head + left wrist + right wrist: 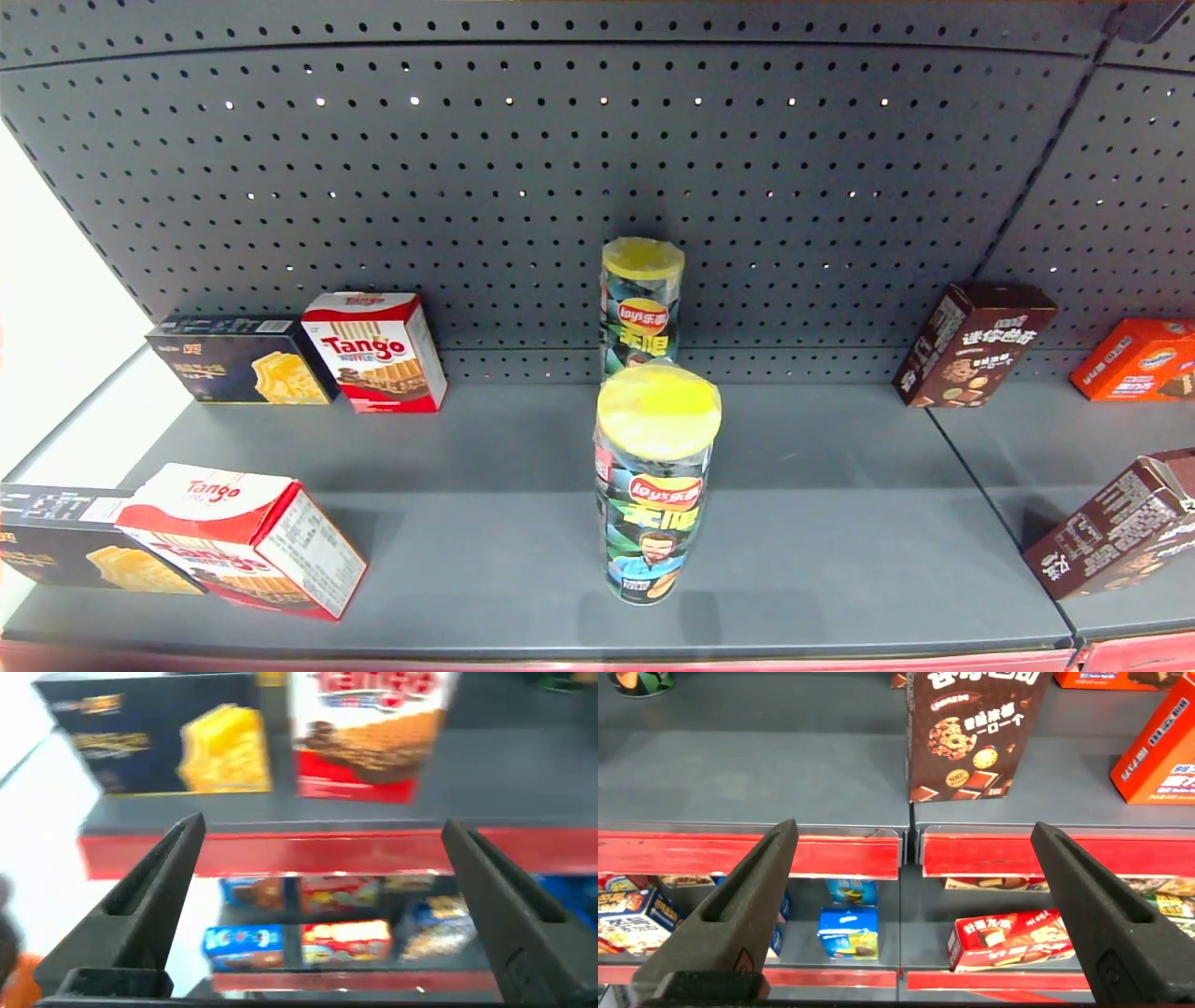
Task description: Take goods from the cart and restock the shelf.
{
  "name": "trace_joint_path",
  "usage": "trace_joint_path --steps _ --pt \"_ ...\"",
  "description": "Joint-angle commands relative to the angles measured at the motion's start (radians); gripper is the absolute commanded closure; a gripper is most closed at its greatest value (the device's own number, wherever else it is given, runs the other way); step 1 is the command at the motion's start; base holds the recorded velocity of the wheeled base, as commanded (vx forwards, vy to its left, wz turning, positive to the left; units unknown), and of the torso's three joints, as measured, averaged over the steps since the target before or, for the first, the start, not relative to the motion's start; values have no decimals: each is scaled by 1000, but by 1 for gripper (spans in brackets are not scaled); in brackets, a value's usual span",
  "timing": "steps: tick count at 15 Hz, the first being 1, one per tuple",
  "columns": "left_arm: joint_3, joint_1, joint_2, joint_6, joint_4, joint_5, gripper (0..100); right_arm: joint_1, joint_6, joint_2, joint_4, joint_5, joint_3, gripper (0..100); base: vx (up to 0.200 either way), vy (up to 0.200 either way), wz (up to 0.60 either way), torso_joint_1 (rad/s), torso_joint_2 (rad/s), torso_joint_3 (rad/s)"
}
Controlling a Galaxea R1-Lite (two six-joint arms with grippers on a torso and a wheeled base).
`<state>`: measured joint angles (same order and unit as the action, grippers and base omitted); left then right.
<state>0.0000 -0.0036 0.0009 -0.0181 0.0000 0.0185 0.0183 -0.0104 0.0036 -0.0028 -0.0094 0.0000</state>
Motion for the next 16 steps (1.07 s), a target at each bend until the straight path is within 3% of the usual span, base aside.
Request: trace_joint_path --steps 1,6,9,11,14,16 --pt "0 -1 -1 0 0 6 0 0 0 3 0 0 0 0 0 0 0 0 0 0" --pt "0 1 -1 3 0 1 0 0 1 3 0 0 0 0 0 0 0 0 0 0" --pt "0 1 -1 6 0 -78 0 0 0 3 0 0 0 0 -67 0 0 1 -1 1" --pt "0 2 -1 36 -2 -78 0 0 1 1 0 0 0 0 -100 0 0 1 4 4" --pt "0 1 -1 36 -2 -80 0 0 1 3 0 0 0 0 0 0 0 0 0 0" --pt "0 1 -1 38 -2 -81 0 0 1 3 0 0 0 0 -200 0 0 19 5 0"
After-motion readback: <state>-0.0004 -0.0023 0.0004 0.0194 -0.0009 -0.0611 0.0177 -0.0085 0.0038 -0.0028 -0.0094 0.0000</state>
